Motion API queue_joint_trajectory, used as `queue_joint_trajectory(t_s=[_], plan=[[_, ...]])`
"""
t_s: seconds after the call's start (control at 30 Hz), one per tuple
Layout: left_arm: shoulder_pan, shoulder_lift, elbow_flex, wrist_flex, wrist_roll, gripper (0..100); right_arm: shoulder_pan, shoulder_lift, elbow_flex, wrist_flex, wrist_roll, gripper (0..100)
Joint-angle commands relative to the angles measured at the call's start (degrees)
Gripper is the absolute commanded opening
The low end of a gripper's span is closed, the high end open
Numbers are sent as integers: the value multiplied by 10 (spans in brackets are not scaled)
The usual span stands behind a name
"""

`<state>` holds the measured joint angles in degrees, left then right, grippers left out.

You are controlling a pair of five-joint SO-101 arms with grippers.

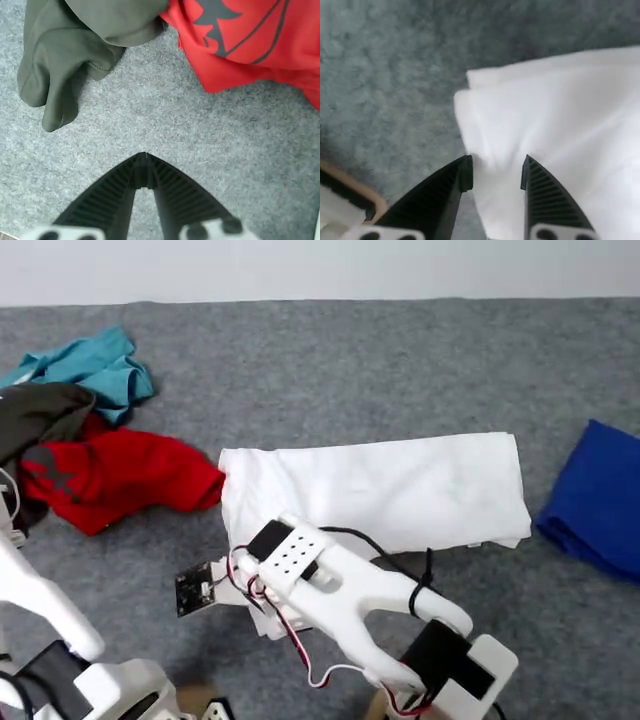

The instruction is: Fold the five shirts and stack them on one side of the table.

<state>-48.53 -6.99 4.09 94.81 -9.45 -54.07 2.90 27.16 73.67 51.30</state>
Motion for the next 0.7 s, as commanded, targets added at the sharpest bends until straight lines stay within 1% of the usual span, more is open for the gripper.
queue_joint_trajectory(t_s=[0.0, 0.13, 0.27, 0.33, 0.4, 0.5, 0.67], plan=[[-4, -28, -1, -7, 3, 4, -6, 18, -8, -30, -6, 174], [-4, -25, -1, -9, 3, 4, -5, 51, -9, -53, -6, 173], [-4, -25, -1, -9, 1, 4, -5, 66, -10, -54, -3, 160], [-4, -25, -1, -9, 1, 4, -5, 67, -10, -62, -2, 102], [-4, -25, -1, -9, 1, 4, -3, 66, -10, -70, -1, 13], [-4, -24, -1, -10, 1, 4, -1, 66, -20, -65, 8, 13], [-4, -24, -1, -10, 1, 4, 29, 66, -69, -32, 11, 10]])
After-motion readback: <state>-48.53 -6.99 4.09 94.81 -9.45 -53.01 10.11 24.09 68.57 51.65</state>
